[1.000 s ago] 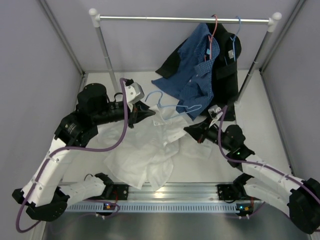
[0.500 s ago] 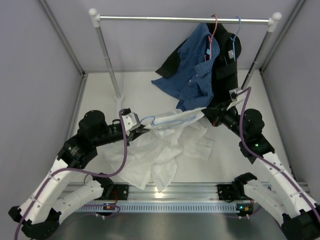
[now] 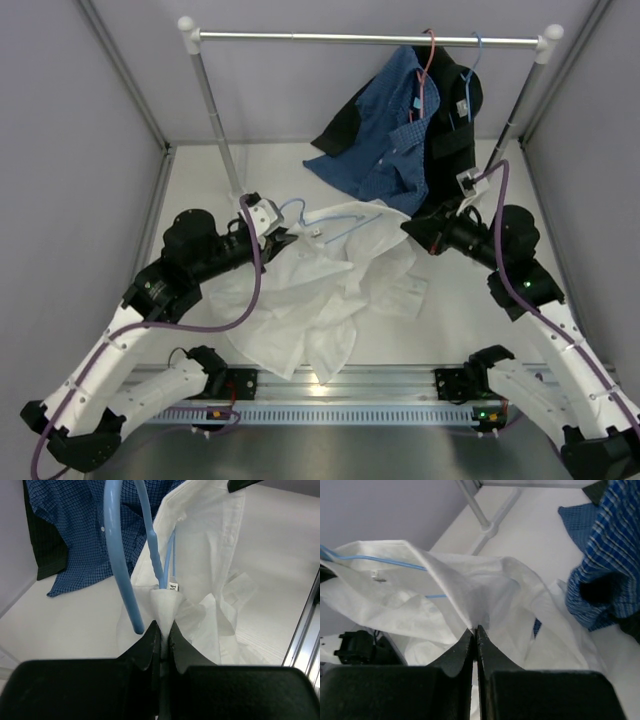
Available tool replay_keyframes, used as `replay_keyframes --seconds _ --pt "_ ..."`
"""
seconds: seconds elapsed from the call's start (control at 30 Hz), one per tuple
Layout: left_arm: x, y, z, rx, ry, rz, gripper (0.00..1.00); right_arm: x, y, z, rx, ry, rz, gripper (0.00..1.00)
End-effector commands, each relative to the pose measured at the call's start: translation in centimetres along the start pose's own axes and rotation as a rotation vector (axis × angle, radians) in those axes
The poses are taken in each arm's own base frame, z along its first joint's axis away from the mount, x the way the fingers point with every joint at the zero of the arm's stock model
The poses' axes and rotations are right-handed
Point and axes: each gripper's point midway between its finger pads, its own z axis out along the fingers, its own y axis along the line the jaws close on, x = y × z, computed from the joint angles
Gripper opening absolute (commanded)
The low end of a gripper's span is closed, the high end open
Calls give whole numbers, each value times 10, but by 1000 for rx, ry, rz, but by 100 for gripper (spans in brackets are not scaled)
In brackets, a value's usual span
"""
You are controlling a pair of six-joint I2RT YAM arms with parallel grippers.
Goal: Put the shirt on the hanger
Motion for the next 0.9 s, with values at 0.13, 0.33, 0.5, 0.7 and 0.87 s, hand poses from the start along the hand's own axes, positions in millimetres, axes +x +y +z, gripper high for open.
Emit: replay_keyframes --seconds 0.13,0.33,0.5,0.7,0.87 --pt "-66 10 10 -12 -182 -114 0 -55 130 -8 -439 -82 -45 0" --pt "-108 54 -4 -249 -282 -207 0 -42 208 -15 -586 -90 -21 0" --pt "-123 6 0 35 -306 -180 0 -28 188 7 -398 -93 -31 0" --pt "-106 -10 -14 87 -291 -129 0 -9 166 15 -289 -19 -67 33" --pt "-79 -9 -11 68 -215 -85 0 -4 139 -36 -256 -40 -149 50"
